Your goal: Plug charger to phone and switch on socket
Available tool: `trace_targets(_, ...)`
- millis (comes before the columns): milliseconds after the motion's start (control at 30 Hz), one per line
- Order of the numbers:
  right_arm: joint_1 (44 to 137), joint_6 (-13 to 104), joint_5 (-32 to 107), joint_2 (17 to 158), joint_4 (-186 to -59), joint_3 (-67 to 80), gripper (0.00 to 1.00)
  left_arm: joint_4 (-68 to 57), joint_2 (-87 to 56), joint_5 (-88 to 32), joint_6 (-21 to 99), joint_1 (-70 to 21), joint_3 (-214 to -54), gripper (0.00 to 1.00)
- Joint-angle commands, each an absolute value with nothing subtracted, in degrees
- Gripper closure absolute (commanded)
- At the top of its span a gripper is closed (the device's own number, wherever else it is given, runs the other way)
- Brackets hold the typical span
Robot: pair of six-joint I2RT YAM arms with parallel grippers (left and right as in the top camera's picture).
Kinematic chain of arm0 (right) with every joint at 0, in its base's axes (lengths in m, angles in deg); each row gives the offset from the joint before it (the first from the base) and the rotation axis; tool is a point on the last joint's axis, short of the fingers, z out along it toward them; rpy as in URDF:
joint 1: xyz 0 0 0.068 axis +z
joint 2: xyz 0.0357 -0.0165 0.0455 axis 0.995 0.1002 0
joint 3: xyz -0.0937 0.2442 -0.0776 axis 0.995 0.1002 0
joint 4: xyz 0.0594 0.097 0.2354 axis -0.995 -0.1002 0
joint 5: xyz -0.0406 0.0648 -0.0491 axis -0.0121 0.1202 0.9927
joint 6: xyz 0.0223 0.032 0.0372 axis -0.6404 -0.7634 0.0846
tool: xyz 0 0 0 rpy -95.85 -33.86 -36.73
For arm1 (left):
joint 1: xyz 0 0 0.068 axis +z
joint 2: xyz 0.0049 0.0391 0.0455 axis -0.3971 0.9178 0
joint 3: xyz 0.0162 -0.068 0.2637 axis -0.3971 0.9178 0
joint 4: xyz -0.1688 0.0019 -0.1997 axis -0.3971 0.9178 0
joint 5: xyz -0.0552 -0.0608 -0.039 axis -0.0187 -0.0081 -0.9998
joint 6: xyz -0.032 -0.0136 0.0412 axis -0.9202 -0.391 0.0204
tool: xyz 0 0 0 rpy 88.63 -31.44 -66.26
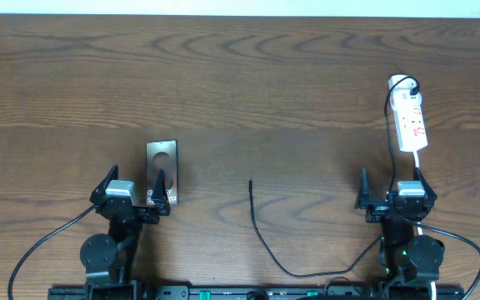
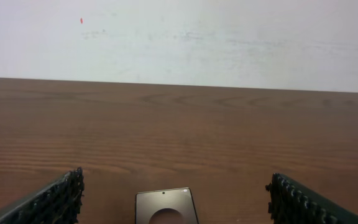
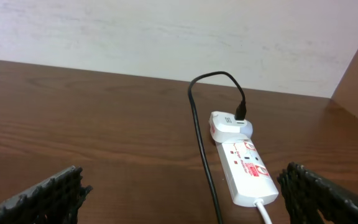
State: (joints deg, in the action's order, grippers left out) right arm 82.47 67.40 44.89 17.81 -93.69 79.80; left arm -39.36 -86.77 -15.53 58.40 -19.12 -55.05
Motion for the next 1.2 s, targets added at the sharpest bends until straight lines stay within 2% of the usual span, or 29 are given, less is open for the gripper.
trace_targets(0,82.8,67.0,44.5,17.5,-93.9,79.9,0.01,-37.0,-87.1,-17.7,58.3,-19.3,-54.3,0.07)
trace_targets(1067,82.8,67.0,44.5,17.5,-93.9,79.9,0.01,-37.0,-87.1,-17.7,58.4,-19.3,-54.3,0.07)
trace_targets(1167,82.8,67.0,44.5,17.5,-93.9,79.9,0.01,-37.0,-87.1,-14.9,58.9,-19.3,-54.3,0.07)
